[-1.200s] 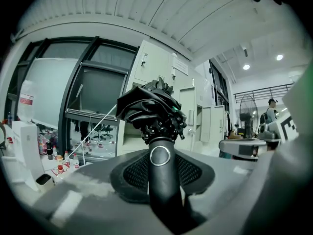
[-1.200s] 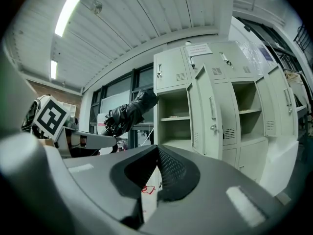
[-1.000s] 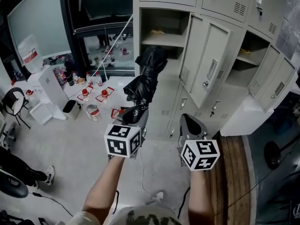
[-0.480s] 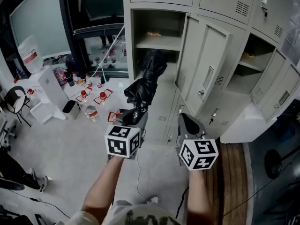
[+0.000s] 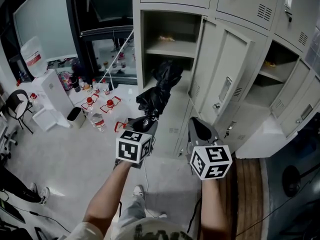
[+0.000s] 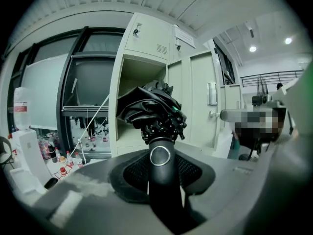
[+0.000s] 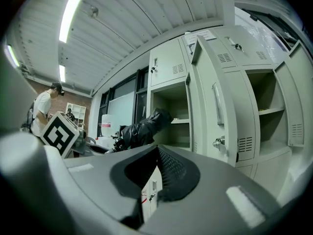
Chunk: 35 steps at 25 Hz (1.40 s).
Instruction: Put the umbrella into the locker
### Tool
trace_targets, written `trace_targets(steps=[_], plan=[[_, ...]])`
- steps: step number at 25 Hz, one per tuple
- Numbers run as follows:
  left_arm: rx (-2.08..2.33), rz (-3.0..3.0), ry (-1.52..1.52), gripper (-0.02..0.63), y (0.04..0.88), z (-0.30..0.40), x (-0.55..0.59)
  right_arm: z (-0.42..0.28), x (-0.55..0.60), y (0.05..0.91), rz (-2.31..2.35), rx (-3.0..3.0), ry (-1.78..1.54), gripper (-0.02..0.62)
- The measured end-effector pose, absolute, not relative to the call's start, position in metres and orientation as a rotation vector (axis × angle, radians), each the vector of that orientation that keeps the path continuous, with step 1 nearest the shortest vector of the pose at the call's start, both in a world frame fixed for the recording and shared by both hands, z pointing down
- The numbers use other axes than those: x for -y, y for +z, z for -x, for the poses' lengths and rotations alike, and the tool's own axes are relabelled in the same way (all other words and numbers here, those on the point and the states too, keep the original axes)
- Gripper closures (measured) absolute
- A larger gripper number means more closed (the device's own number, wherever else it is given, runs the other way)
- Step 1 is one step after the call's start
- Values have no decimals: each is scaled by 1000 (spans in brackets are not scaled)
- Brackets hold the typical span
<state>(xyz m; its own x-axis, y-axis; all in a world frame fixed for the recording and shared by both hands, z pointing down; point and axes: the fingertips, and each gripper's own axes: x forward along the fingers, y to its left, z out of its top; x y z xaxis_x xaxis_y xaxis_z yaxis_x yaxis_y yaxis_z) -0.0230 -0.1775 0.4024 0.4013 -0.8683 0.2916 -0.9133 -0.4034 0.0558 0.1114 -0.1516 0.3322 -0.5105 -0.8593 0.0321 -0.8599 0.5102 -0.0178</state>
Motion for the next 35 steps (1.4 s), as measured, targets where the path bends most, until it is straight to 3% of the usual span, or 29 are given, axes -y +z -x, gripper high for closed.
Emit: trace_targets(steps=[35], plan=[[1321, -2523, 726, 468, 420, 23, 385, -63, 295, 309, -1654, 2587, -62, 597]])
